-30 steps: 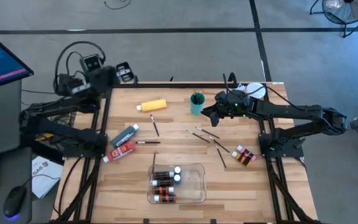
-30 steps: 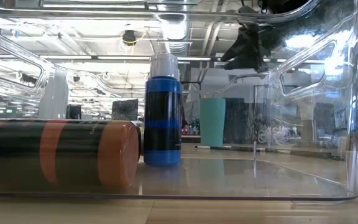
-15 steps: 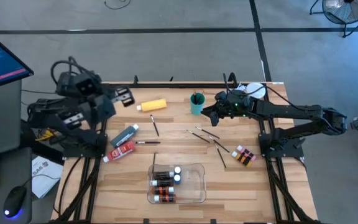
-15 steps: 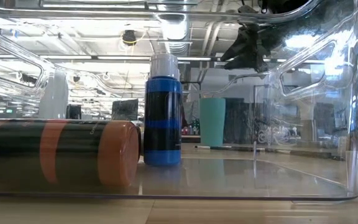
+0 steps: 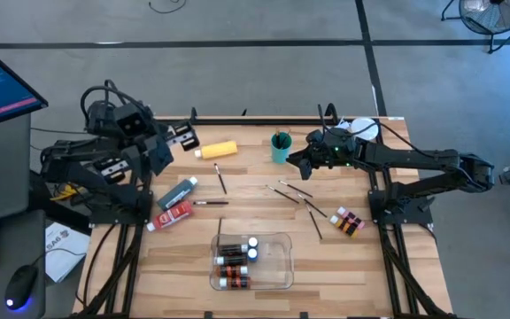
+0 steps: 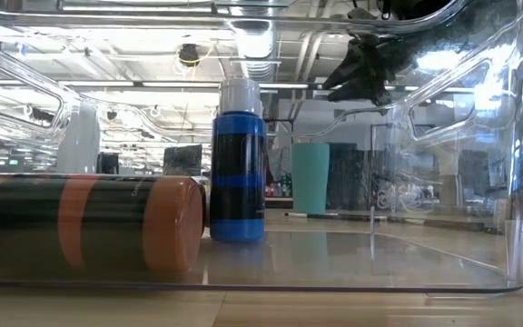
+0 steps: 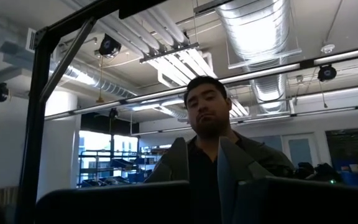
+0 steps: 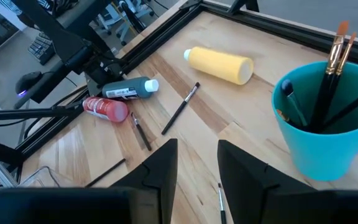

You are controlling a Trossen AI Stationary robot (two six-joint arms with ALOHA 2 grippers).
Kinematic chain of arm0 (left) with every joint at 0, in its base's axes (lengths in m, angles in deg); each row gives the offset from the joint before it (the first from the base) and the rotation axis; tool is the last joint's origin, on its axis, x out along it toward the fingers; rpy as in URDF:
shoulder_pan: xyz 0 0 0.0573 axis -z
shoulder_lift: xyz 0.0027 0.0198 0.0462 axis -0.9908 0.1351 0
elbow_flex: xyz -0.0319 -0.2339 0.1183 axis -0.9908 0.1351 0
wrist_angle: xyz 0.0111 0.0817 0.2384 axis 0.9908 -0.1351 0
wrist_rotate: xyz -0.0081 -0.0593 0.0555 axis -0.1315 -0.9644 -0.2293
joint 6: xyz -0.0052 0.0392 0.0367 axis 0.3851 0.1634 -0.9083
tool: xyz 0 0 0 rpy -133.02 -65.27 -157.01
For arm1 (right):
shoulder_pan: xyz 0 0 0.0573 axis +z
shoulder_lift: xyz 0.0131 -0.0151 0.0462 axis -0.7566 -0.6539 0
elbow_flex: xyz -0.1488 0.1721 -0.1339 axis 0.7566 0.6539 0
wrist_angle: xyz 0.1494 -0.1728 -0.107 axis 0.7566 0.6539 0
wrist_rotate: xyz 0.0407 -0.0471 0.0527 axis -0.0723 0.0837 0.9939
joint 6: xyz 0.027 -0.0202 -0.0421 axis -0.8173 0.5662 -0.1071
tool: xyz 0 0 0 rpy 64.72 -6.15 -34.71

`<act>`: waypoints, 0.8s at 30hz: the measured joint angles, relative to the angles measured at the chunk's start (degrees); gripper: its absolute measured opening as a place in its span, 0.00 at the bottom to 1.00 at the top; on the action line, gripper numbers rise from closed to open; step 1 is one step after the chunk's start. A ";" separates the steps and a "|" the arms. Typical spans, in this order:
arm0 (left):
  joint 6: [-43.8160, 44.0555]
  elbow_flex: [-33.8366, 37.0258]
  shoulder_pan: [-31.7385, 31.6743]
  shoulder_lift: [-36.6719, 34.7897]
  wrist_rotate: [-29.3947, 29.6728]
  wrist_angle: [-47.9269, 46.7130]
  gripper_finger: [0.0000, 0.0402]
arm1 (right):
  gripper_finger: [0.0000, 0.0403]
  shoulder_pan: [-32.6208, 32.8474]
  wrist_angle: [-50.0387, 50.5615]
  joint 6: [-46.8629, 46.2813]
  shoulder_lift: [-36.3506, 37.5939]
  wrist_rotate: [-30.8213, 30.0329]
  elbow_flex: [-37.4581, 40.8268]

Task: Pick & Place Paint Supplies
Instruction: Put the silver paint brush into the green cup

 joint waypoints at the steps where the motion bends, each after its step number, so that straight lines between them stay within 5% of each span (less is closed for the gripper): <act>1: 0.00 0.00 0.10 0.00 -0.04 -0.01 0.00 | 0.27 0.00 0.00 0.00 0.00 0.00 0.00; 24: 0.02 0.04 0.16 -0.02 -4.85 -1.50 0.00 | 0.27 0.00 0.00 0.00 -0.02 0.00 0.02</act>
